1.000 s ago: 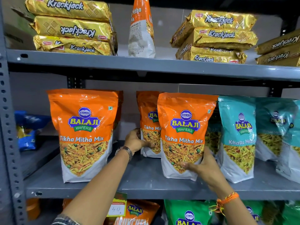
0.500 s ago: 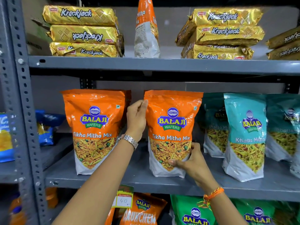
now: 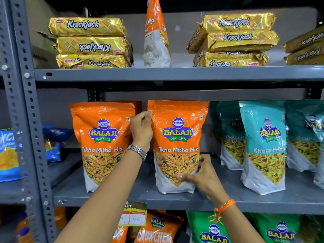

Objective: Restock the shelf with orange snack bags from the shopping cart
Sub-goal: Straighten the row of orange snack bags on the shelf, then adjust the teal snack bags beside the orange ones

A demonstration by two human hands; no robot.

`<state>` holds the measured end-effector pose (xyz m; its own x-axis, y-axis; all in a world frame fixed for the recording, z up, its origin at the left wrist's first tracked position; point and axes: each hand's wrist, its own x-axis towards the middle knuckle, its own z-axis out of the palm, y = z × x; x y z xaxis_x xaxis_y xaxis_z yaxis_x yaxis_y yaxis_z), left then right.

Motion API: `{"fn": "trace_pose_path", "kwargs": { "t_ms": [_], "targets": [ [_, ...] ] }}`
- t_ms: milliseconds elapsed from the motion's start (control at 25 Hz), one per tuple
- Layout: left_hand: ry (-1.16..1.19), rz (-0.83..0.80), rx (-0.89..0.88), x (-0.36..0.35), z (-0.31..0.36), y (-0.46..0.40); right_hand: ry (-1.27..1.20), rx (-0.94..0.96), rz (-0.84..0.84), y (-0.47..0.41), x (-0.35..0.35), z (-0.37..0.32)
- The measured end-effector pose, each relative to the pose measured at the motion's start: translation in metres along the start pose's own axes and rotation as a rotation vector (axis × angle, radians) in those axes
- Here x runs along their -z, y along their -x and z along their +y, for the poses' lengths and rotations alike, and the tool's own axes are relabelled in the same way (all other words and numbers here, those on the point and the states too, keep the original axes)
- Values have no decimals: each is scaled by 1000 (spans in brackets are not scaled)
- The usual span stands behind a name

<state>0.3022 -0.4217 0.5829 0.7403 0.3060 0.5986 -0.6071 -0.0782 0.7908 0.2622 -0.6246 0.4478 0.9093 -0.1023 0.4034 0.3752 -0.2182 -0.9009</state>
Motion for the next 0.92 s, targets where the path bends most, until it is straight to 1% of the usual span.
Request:
{"fn": "trace_pose_path", "kwargs": {
  "t_ms": [160,320,400,480,600,680,720,760,800,840,920],
  "targets": [
    [-8,-8,43,-1,1,-3,30,-3,17,-2,-4,-4],
    [-7,-20,45,1,2,1,64,8,32,2,-7,-11],
    [34,-5,36,3,4,11,108,24,24,9,-2,-13],
    [58,39,16,4,6,25,93,44,65,22,10,-12],
    [33,149,-91,-10,12,61,-54,126,274,43,60,-6],
    [76,192,-203,-34,17,89,-125,209,490,53,111,-3],
    [105,186,-260,-51,19,104,-155,244,582,56,137,-3],
    [131,155,-295,-69,18,117,-173,258,636,56,160,-1],
    [152,106,-291,-91,16,130,-171,247,651,54,182,3],
    [159,42,-251,-114,12,143,-159,214,625,50,203,8],
    [121,-136,-99,-157,-2,164,-140,106,463,36,239,18]
  ]
}}
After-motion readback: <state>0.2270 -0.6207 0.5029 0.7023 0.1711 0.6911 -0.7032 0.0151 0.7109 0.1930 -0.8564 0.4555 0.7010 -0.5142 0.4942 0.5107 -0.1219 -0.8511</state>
